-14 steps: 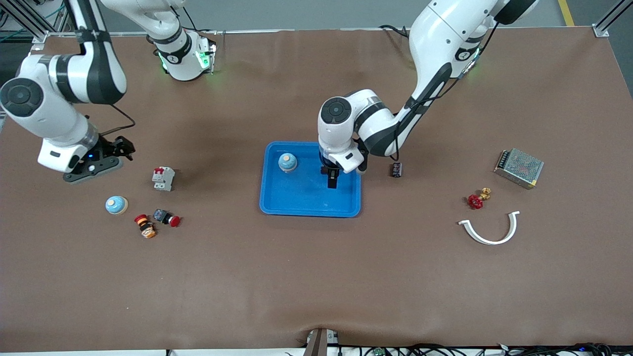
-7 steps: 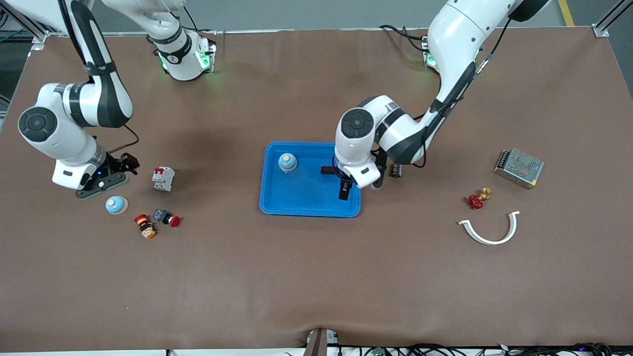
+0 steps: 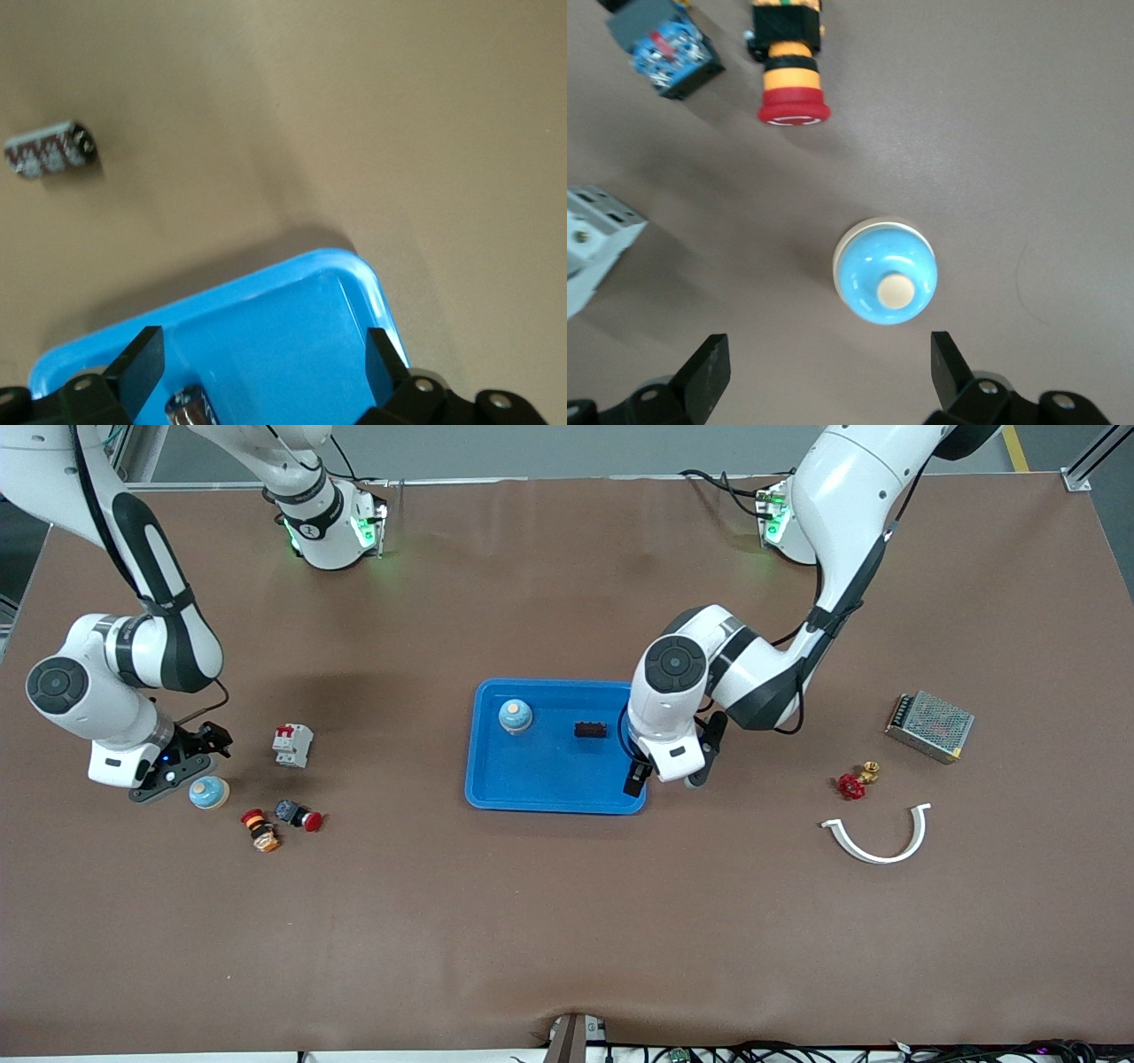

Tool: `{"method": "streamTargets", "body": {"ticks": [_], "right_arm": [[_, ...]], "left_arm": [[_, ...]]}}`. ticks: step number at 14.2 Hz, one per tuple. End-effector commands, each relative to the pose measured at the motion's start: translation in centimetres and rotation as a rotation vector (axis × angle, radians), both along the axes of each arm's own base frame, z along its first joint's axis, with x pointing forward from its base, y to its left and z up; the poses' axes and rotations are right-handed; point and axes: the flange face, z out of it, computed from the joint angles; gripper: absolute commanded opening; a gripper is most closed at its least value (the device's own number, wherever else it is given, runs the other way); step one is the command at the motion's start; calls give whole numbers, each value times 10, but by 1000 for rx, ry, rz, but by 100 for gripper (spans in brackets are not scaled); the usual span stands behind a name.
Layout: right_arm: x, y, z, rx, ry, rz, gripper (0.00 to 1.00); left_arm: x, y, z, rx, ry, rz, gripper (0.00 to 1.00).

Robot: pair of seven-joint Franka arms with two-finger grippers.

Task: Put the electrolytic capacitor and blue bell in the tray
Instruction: 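Move the left gripper to the second brown capacitor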

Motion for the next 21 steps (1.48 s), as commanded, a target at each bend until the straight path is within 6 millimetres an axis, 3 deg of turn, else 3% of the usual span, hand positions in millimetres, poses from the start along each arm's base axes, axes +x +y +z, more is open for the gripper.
{"method": "streamTargets", "body": {"ticks": [1,5,7,10,14,16,19,21], "right_arm": [[6,-8,-13,-4,-5,21,100],[7,-12,-26,-1,-15,36,100],[13,-17,-30,-3,-19,33,100],[17,-22,-38,-1,-15,25,100],[20,-23,-46,1,-15,25,100],[20,-23,-53,3,-19,26,100],[19,-23,-63,5,-27,28,100],[17,-27,-65,6,-24,20,100]], "left_arm": [[1,5,16,1,2,-142,100],[6,23,26,39,27,-450,100],[4,21,24,57,27,-589,100],[17,43,23,62,33,-821,100],[11,52,9,81,66,-919,100],[6,70,6,108,79,-990,100],[-30,77,-8,102,6,-1100,100],[-59,91,-29,93,-56,-1146,100]]}}
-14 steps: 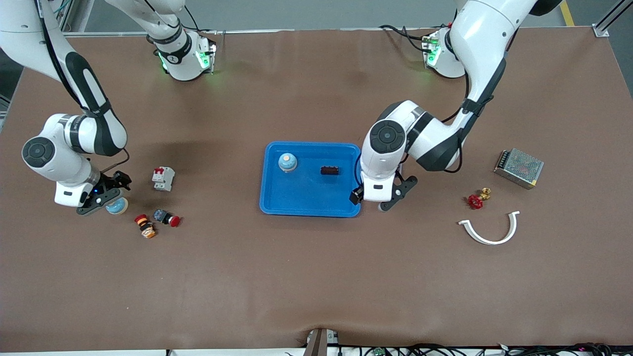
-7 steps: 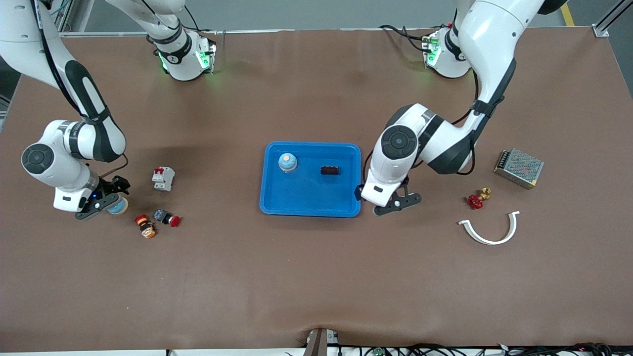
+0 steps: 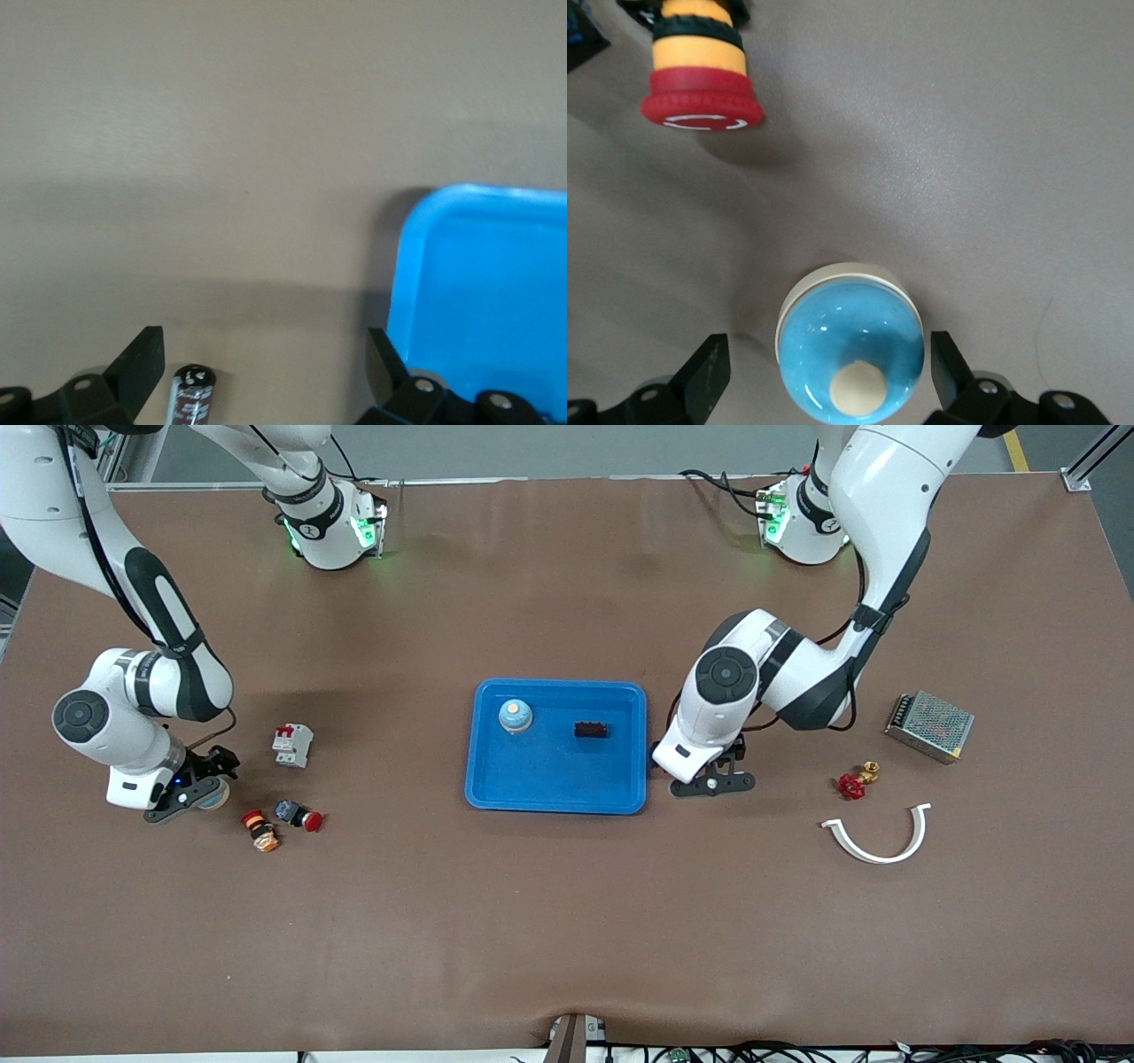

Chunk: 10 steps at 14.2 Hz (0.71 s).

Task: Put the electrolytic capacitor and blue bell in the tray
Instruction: 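Move the left gripper to the second brown capacitor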

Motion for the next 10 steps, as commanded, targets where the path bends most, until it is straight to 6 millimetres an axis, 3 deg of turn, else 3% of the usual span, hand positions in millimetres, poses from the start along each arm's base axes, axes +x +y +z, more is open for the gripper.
{"method": "streamTargets", "body": {"ticks": [1,7,10], "right_arm": [[3,-9,-3,0,-4,10,100],[4,-13,-4,3,-8,-3,100],[3,-13,-6,6,-5,-5,83]], "left_arm": [[-50,25,-14,-7,-50,-82,100],[-83,33,-40,-12,-29,-116,100],[-95,46,-44,-18,-35,-140,100]]}}
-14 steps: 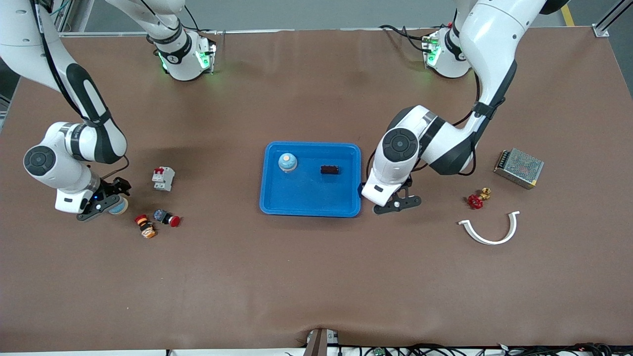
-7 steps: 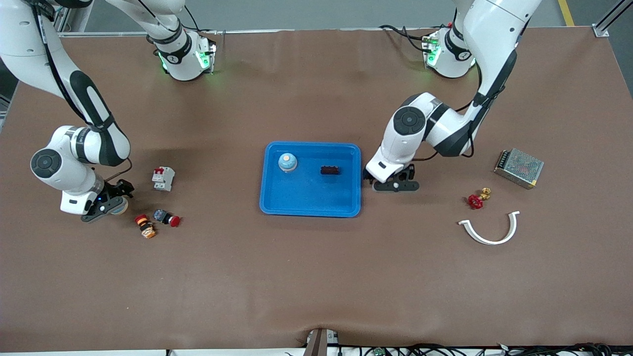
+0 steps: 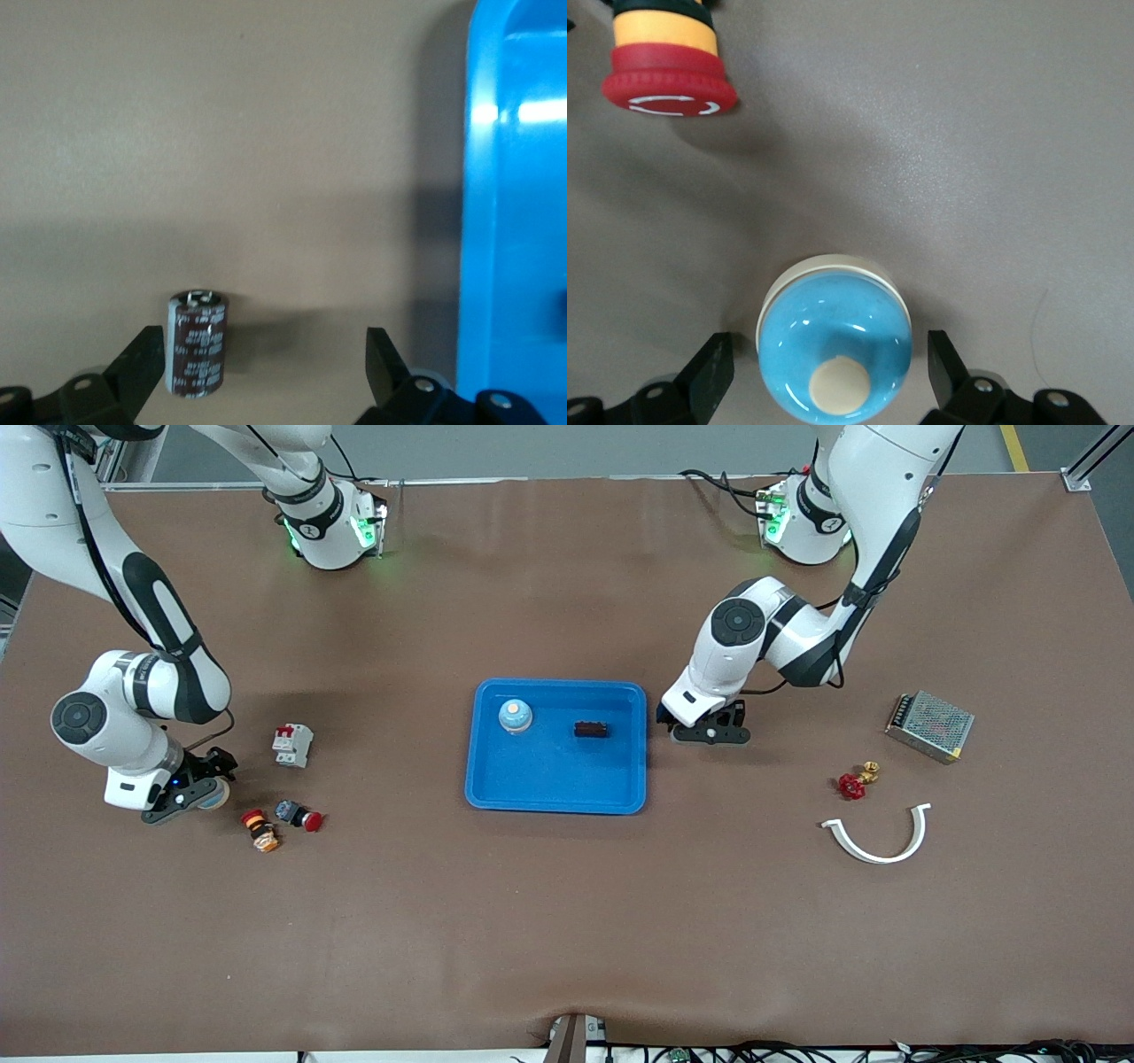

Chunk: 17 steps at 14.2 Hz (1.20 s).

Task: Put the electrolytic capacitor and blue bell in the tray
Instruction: 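Move the left gripper to the second brown capacitor, then grasp the second capacitor with the left gripper while the right gripper reaches bell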

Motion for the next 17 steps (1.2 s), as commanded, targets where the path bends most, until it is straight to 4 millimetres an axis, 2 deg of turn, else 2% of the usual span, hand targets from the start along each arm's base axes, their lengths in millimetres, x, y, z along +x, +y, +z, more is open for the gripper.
{"method": "streamTargets", "body": {"ticks": [1,4,6,10,12,15,17], "right_arm": [[3,-4,-5,6,-1,8,77],[5,-5,-4,6,-4,4,50],[6,-4,-4,7,-5,0,39],[7,2,-2,70,18,-94,38],[15,5,8,124,76,-154,38],[32,4,33,202,163,-224,37],[38,12,43,236,198,-263,37]], "left_arm": [[-9,28,6,4,-26,-40,100],[-13,42,2,11,-28,-57,100],[-13,48,0,8,-36,-63,100],[-14,49,-9,-2,-26,-61,100],[-14,50,-15,-9,-18,-56,100],[-14,49,-16,-17,-20,-57,100],[-15,48,-21,-25,-15,-57,100]]}}
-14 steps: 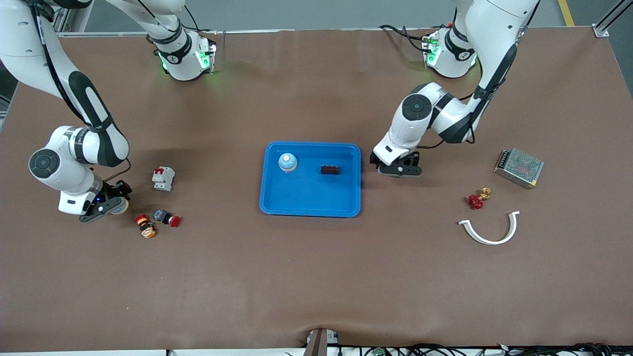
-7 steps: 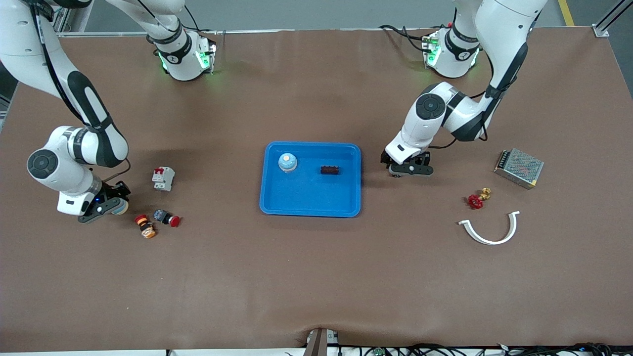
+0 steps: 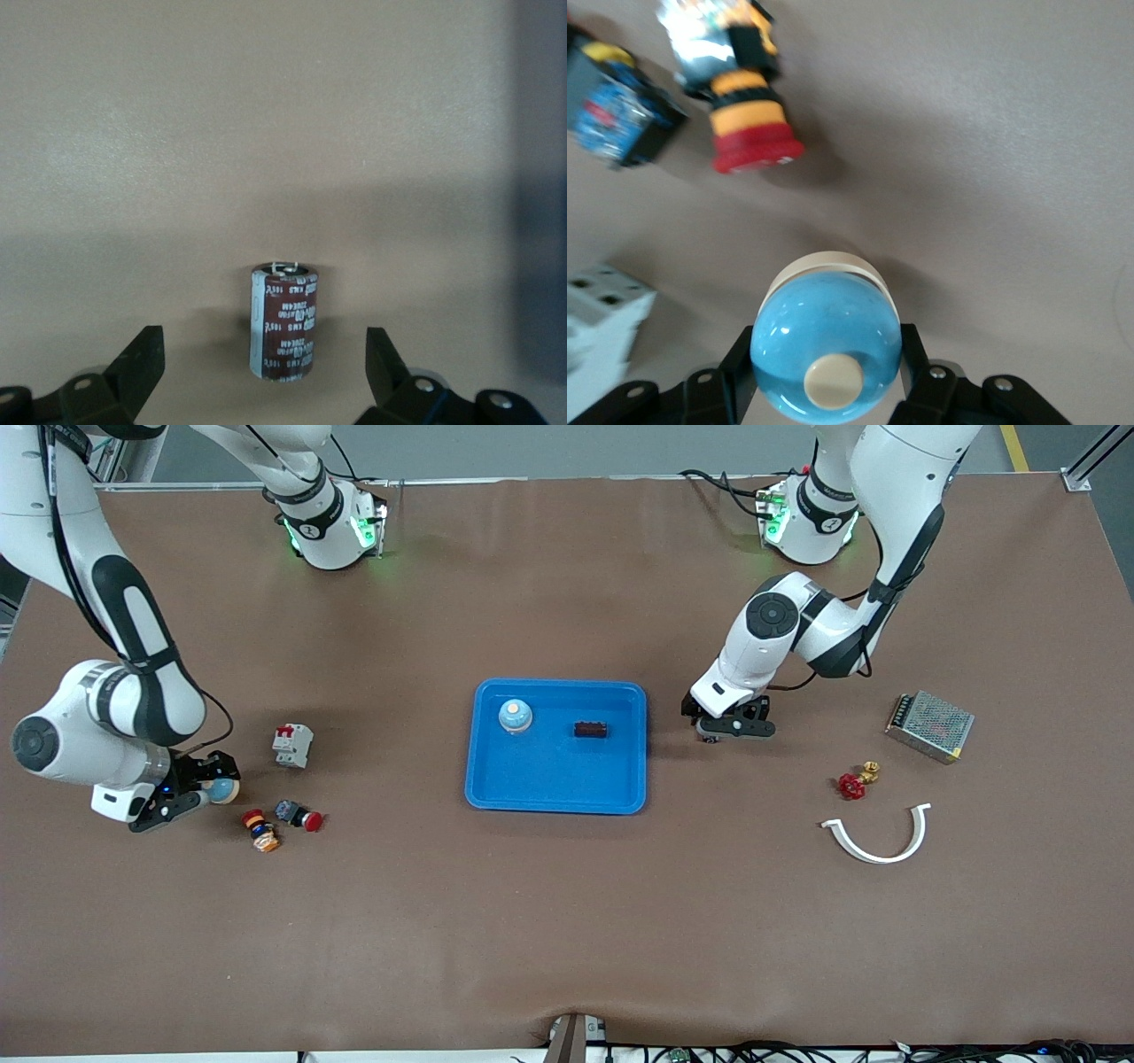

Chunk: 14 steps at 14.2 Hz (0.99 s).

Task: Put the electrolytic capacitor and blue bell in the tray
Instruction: 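Grasp the second capacitor with the left gripper while the right gripper reaches bell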

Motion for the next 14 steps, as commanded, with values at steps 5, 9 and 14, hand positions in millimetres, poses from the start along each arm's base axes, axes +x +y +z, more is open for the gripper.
{"method": "streamTargets", "body": {"ticks": [5,9,14], "right_arm": [[18,61,33,9,83,-159,37],[18,124,69,-29,120,-239,37],[4,239,119,-111,139,-398,37]], "left_arm": [[-2,0,-9,-29,-11,-23,100],[0,1,-9,-27,-14,-27,100],[1,5,-9,-25,-15,-26,16]]}}
